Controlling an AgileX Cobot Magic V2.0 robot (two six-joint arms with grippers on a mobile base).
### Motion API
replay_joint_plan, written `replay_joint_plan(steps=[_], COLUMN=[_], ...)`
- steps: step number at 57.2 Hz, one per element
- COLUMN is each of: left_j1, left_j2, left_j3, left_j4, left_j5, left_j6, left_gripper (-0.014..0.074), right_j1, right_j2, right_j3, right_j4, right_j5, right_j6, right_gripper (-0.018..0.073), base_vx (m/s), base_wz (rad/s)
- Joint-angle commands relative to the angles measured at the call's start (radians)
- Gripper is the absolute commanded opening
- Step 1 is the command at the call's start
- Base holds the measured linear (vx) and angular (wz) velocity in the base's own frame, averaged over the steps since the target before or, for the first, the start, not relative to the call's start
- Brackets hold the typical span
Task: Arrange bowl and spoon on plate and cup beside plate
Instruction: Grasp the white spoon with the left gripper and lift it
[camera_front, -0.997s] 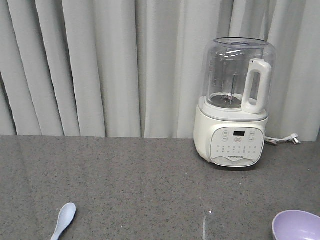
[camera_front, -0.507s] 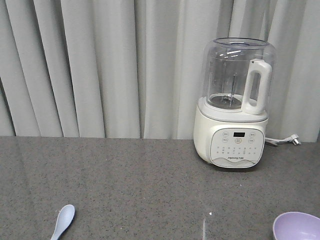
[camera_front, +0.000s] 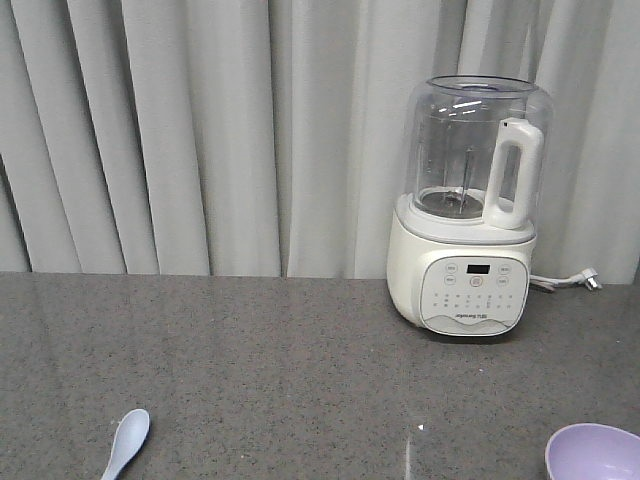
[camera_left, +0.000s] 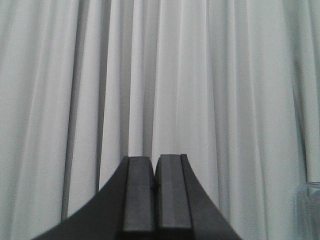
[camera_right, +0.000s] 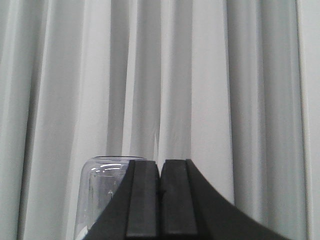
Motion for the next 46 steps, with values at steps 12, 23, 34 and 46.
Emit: replay_joint_plan(steps=[12,23,34,46], left_j1=[0.002,0.001,0.001,0.001], left_j2=[0.494,0.628,0.629,0.629], left_j3=[-0.325,-0.325,-0.325,-0.328], left_j4=[-0.03,-0.107,-0.106,-0.214], left_j5=[0.203,0.29,0.28,0.354], left_j6=[-0.008,-0.003,0.096,0.055], left_gripper=[-0.0006,0.0206,0.0481,0.055], right_j1=[-0.005,-0.005,-0.005,-0.005], right_j2=[0.351,0.395,0.395,0.395], right_j3=[-0.152,-0.152,-0.152,-0.152], right_j4=[-0.001,-0.001,-0.001,-0.001], right_j5=[0.014,0.029,0.027,0.027], right_j6=[-0.017,-0.017,-0.017,-0.017], right_gripper=[-0.0008,0.0209,0.0547,0.0669], base_vx=[0.0,0.0,0.0,0.0], base_wz=[0.0,0.0,0.0,0.0])
